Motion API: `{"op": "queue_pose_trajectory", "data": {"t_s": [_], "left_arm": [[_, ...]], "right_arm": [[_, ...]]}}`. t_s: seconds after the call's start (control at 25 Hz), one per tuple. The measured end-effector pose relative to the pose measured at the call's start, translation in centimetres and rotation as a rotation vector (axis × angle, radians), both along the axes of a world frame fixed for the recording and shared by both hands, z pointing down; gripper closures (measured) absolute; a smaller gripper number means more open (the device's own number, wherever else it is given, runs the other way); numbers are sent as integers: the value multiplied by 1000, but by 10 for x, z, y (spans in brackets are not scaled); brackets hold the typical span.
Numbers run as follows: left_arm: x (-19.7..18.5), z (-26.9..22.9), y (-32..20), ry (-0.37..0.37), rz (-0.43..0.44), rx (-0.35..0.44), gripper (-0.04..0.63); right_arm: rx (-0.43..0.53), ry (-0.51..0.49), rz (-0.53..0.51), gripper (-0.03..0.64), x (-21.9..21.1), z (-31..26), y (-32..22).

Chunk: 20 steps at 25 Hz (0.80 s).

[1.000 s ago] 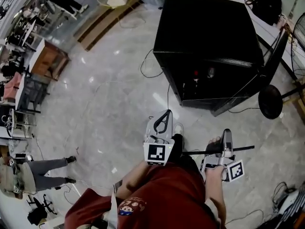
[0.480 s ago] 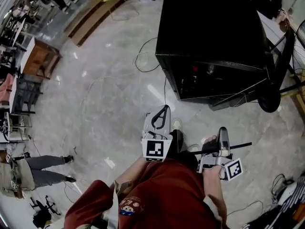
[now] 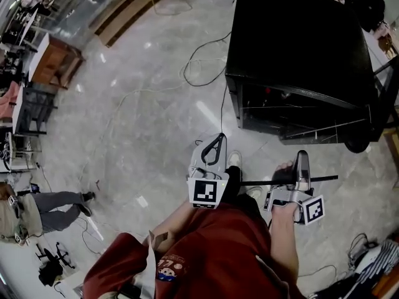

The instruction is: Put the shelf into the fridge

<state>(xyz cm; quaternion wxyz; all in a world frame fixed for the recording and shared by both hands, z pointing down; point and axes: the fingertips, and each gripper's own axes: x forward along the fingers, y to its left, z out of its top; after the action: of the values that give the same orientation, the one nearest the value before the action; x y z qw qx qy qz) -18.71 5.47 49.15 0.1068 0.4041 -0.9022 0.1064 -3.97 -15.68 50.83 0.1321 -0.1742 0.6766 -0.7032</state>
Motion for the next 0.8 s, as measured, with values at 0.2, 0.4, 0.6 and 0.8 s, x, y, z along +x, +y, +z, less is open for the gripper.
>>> {"op": "queue_pose_trajectory", "data": {"t_s": [0.2,0.4,0.6,0.8], "left_arm": [[-6,4,2,5,9,-3,589],[-9,10,-6,12,31,-10,589],[-15,10,-14,16,54,-16,589],[-24,8,-17,15,64,-21,589]], "right_arm": [[-5,-27,51,609,-19,0,-10],[0,-33,81,609,-38,7,-23],[-15,-36,108,609,-60,14,-33],[-6,-53,140,609,-80,18,-41]]}}
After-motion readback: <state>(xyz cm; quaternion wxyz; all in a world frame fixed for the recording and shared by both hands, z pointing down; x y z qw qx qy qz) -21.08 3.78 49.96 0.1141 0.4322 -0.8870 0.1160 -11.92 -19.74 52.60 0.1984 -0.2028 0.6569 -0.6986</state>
